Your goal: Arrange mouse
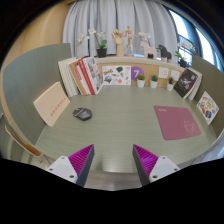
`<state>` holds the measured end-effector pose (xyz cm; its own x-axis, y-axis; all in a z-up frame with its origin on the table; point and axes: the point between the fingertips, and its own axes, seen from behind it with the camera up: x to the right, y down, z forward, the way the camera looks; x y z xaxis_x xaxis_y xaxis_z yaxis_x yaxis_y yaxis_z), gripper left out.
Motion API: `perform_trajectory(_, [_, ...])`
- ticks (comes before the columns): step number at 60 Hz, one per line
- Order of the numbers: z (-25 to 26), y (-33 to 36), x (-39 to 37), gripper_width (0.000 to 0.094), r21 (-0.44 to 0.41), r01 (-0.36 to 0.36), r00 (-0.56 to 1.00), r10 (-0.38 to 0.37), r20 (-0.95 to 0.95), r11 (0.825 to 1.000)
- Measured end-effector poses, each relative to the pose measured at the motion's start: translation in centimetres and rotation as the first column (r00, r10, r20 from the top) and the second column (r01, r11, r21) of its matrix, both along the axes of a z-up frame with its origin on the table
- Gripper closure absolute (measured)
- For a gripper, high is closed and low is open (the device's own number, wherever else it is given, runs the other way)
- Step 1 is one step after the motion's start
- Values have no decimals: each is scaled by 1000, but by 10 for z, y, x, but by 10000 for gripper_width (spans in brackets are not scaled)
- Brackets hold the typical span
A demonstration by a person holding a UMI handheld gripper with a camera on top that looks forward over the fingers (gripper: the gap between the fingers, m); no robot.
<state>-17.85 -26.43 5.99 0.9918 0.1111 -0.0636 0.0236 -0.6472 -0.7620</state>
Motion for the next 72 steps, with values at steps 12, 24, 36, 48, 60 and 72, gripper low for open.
perform_trajectory(12, [-35, 16, -90, 158, -91, 40, 999, -41, -3, 995])
perform_trajectory(24, [-56, 71, -135, 157, -122, 75, 997, -74, 18, 990])
perform_trajectory(36, [-73, 129, -149, 155, -152, 100, 995, -94, 43, 983])
perform_trajectory(48, [-73, 179, -150, 158, -150, 139, 990, -136, 31, 979])
perform_trajectory(60, [-74, 221, -136, 162, -160, 152, 988, -146, 44, 975])
perform_trajectory(72, [-74, 250, -117, 186, -172, 164, 985, -152, 79, 971])
